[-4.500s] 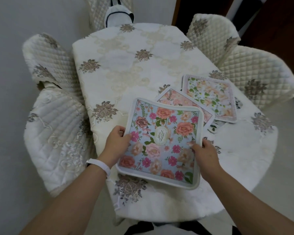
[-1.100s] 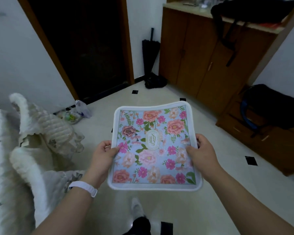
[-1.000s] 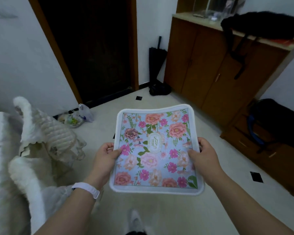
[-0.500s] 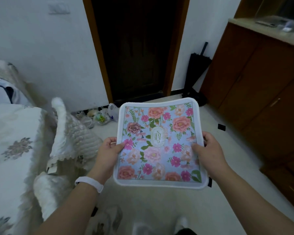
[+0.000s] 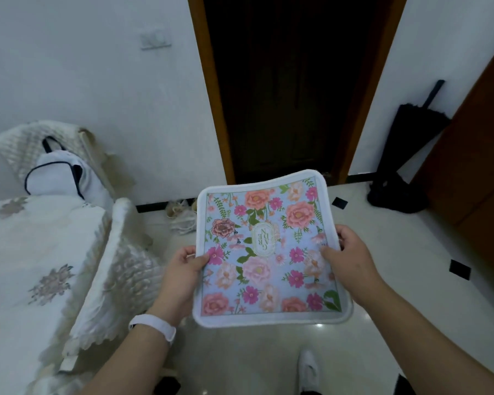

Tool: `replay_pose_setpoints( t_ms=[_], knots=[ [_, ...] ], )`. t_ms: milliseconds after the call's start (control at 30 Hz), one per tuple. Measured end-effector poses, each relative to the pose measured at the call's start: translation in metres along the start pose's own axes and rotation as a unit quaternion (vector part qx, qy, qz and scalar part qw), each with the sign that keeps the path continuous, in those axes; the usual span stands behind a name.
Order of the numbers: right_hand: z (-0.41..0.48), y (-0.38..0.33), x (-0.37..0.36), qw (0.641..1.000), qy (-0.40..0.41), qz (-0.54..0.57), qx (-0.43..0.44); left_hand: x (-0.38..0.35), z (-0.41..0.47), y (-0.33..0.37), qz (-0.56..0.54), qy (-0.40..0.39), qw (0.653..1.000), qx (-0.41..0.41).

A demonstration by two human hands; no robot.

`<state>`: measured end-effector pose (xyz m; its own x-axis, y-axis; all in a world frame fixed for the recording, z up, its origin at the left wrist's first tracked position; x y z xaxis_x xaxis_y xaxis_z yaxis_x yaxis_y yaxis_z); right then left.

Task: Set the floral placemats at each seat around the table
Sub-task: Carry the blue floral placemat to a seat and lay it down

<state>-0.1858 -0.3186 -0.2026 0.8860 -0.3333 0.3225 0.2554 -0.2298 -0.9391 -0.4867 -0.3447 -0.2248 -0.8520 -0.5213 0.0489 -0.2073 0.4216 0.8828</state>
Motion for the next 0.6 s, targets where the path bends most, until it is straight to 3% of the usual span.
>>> replay_pose_setpoints(
  t_ms=[267,600],
  knots=[
    [0.131,-0.034,-0.004,0.998,-0.058,0.016,0.017,-0.077,0.049,0.05,-0.043,0.032,0.998,-0.029],
    [0.197,-0.068,-0.115,0.988,-0.154,-0.011,0.015,-0.049,0.12,0.067,-0.103,0.141,0.985,0.003]
  ],
)
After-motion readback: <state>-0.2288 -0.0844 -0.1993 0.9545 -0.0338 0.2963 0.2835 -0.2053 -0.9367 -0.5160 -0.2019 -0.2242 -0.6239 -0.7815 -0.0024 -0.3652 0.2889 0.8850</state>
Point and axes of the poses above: each hand's wrist, its own z-axis towards the middle knuckle, its own x-axis out of the back of the hand, y = z × x, the point moved 3 cm from there along z, towards the middle knuckle, and after that the axes turned 14 degrees about y, right-handed, at the moved point
